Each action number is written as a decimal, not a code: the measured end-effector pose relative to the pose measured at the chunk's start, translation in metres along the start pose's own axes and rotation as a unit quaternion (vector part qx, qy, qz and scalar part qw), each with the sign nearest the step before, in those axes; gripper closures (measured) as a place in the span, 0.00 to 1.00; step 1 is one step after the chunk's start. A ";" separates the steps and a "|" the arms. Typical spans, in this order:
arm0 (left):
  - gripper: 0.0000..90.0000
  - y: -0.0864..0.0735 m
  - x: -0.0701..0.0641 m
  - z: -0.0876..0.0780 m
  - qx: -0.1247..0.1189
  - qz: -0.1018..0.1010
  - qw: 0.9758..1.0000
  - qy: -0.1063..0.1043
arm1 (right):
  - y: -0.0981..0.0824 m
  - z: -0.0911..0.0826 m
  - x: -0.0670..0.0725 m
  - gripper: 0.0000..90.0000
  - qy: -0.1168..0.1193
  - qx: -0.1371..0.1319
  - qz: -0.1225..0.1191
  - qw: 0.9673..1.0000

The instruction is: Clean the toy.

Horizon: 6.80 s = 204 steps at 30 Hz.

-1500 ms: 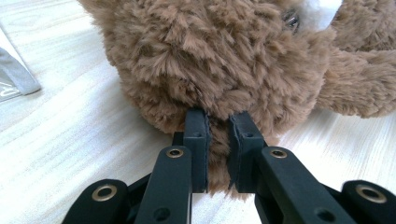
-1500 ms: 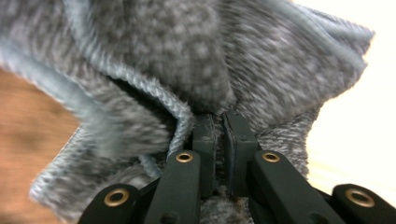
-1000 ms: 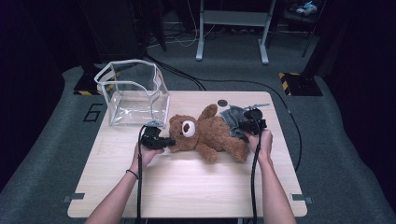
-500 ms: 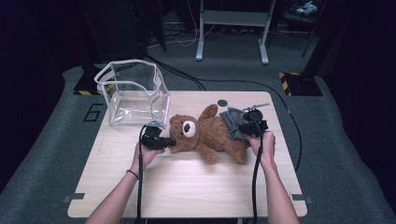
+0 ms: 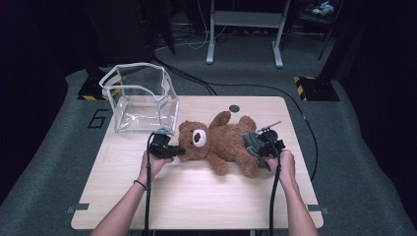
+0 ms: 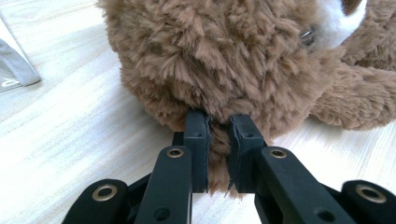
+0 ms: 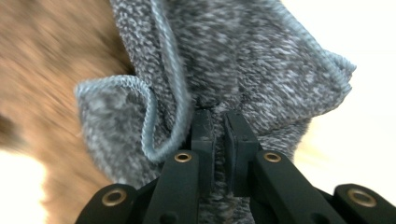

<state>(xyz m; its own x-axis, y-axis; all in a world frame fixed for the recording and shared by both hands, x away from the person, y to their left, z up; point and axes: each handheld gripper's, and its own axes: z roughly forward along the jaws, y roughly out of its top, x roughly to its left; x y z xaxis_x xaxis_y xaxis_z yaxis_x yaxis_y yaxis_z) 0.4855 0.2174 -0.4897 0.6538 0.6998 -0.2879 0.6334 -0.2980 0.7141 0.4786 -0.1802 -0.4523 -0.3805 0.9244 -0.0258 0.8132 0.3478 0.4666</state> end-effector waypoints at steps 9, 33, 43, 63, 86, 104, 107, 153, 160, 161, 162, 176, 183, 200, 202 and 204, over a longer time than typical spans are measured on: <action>0.89 0.002 -0.004 -0.001 0.000 -0.001 1.000 0.002 | 0.005 -0.052 0.030 0.93 0.009 -0.109 -0.022 0.994; 0.89 0.002 -0.001 0.000 -0.004 -0.009 1.000 0.000 | -0.021 -0.020 0.053 0.94 -0.018 -0.078 -0.050 0.996; 0.89 0.004 -0.003 0.000 -0.001 -0.005 1.000 0.001 | -0.023 -0.042 0.072 0.93 -0.014 -0.119 -0.058 0.991; 0.89 0.007 0.002 0.001 -0.001 -0.008 1.000 -0.004 | -0.039 -0.007 0.082 0.94 -0.055 -0.100 -0.074 0.991; 0.89 0.014 -0.003 -0.001 -0.001 -0.010 1.000 -0.007 | 0.027 -0.023 0.165 0.93 0.058 -0.177 -0.144 0.972; 0.90 0.015 -0.004 0.000 -0.004 -0.007 1.000 -0.016 | 0.011 -0.003 0.115 0.94 -0.014 -0.114 -0.091 0.989; 0.90 0.015 -0.005 0.000 -0.005 -0.004 1.000 -0.015 | 0.010 -0.018 0.112 0.94 -0.007 -0.133 -0.077 0.988; 0.90 0.015 0.001 0.002 -0.008 -0.009 1.000 -0.010 | 0.004 -0.014 0.109 0.94 -0.030 -0.117 -0.084 0.989; 0.90 0.015 0.001 0.002 -0.008 -0.009 1.000 -0.009 | -0.015 -0.022 0.082 0.93 -0.036 -0.128 -0.047 0.990; 0.90 0.015 0.001 0.002 -0.008 -0.009 1.000 -0.010 | -0.015 -0.023 0.082 0.93 -0.033 -0.138 -0.055 0.988; 0.90 0.015 0.001 0.002 -0.009 -0.008 1.000 -0.008 | -0.015 -0.024 0.086 0.93 -0.027 -0.138 -0.053 0.989; 0.90 0.014 0.005 0.002 -0.008 -0.007 1.000 -0.004 | 0.003 -0.004 0.119 0.93 -0.012 -0.137 -0.106 0.985; 0.90 0.014 0.006 0.002 -0.010 -0.007 1.000 -0.004 | -0.023 -0.014 0.087 0.93 -0.035 -0.135 -0.058 0.989; 0.90 0.013 0.010 0.001 -0.011 -0.011 1.000 -0.002 | -0.065 -0.025 0.010 0.93 -0.092 -0.115 0.032 0.989; 0.90 0.013 0.010 0.001 -0.011 -0.018 1.000 0.000 | -0.069 -0.026 0.003 0.93 -0.095 -0.115 0.038 0.988; 0.90 0.013 0.013 -0.001 -0.013 -0.017 1.000 0.002 | -0.075 -0.027 -0.004 0.93 -0.101 -0.115 0.047 0.987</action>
<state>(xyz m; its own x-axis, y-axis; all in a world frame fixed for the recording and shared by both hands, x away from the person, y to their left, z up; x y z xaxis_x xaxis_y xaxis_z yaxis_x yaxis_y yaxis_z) 0.5022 0.2226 -0.4834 0.6310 0.7113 -0.3098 0.6443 -0.2580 0.7199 0.4075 -0.2144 -0.4630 -0.1934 0.9714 -0.1375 0.7102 0.2353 0.6635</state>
